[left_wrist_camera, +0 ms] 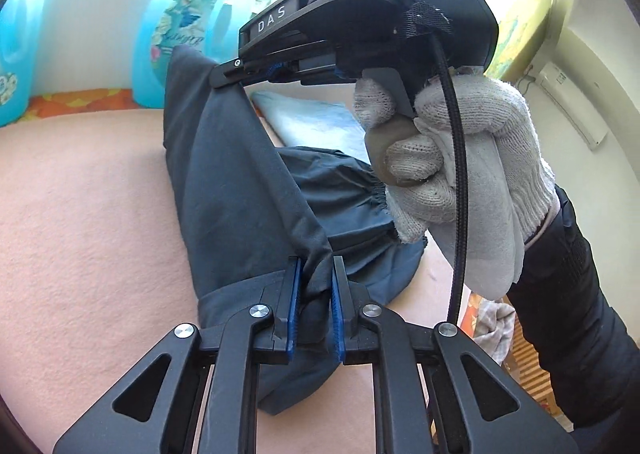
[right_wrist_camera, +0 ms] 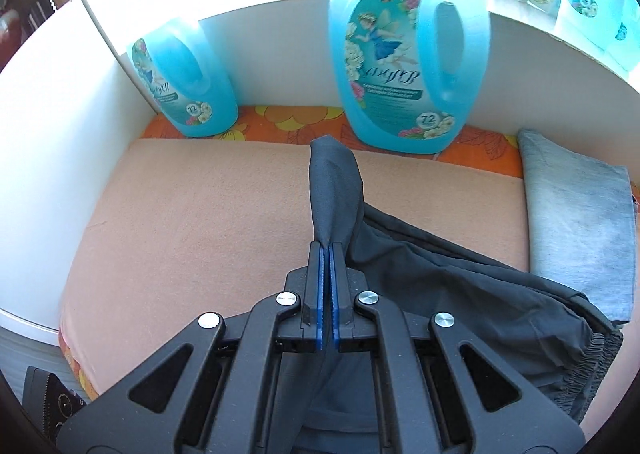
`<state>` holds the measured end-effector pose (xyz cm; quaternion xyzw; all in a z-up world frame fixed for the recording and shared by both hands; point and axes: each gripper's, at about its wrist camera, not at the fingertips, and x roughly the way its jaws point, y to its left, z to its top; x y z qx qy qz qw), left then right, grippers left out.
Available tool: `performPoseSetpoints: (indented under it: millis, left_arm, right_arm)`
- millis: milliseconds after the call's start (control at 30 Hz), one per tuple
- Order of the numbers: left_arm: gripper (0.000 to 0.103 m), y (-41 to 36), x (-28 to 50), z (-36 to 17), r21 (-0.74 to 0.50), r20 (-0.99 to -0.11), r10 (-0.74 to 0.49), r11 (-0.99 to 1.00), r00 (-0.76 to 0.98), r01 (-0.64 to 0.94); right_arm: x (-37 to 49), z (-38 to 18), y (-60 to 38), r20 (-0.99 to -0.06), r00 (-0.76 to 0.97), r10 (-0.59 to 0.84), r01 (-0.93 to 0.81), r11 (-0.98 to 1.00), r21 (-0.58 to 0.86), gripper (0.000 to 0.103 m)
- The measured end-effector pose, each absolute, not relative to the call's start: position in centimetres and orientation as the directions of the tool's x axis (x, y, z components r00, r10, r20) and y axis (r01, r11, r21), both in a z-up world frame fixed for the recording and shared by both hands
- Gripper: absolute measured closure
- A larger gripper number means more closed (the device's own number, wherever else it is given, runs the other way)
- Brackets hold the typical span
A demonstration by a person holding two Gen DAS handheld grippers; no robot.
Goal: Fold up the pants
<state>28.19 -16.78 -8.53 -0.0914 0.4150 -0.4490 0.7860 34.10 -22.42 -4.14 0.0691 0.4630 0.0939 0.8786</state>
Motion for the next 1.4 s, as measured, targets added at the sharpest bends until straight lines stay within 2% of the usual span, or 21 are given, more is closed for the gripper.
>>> performPoseSetpoints:
  millis: [300, 433, 600, 767, 1067, 1133, 1167, 1200, 1300, 1400]
  left_arm:
    - [0.092, -27.7, 28.1, -7.9, -0.517, -0.547, -0.829, 0.446, 0.119, 0.731]
    - [0.092, -32.3, 28.3, -8.8, -0.541, -0.544, -0.838, 0.383, 0.036, 0.749]
    - [0.092, -36.4, 29.0, -11.2, -0.525, -0.583, -0.812, 0.353, -0.025, 0.775]
    - [0.092, -40.5, 30.1, -12.8, -0.537, -0.592, -0.804, 0.342, -0.056, 0.771]
    - [0.091, -43.0, 30.2, -12.6, -0.554, -0.603, -0.788, 0.300, -0.125, 0.777]
    - [0.078, -43.1, 30.3, -12.3, -0.550, -0.618, -0.776, 0.312, -0.126, 0.774]
    - [0.068, -42.8, 30.3, -12.2, -0.543, -0.628, -0.768, 0.319, -0.124, 0.777]
    - [0.064, -42.3, 30.2, -12.1, -0.539, -0.634, -0.764, 0.323, -0.122, 0.778]
    - [0.057, -41.3, 28.8, -12.0, -0.530, -0.643, -0.757, 0.332, -0.115, 0.780]
    - [0.052, -37.4, 29.1, -10.7, -0.490, -0.642, -0.764, 0.350, -0.058, 0.799]
  right_arm:
    - [29.2, -2.8, -36.4, -0.764, 0.628, 0.146, 0.070, 0.968, 0.242, 0.100]
    - [27.3, -4.3, -42.4, -0.780, 0.617, 0.102, 0.156, 0.956, 0.248, 0.100]
    - [25.7, -7.5, -48.0, -0.804, 0.592, 0.063, 0.242, 0.937, 0.252, 0.100]
    - [25.2, -10.7, -51.4, -0.822, 0.567, 0.059, 0.310, 0.909, 0.279, 0.100]
    - [24.5, -12.8, -54.2, -0.834, 0.550, -0.030, 0.380, 0.899, 0.219, 0.100]
    - [24.1, -12.7, -54.8, -0.835, 0.549, -0.038, 0.400, 0.889, 0.223, 0.100]
    - [23.8, -12.4, -55.1, -0.831, 0.555, -0.029, 0.400, 0.886, 0.236, 0.096]
    - [23.2, -12.1, -55.3, -0.826, 0.562, -0.035, 0.406, 0.882, 0.239, 0.092]
    - [21.1, -10.7, -55.1, -0.803, 0.591, -0.076, 0.404, 0.890, 0.213, 0.077]
    - [18.5, -9.6, -53.8, -0.786, 0.615, -0.061, 0.368, 0.904, 0.219, 0.072]
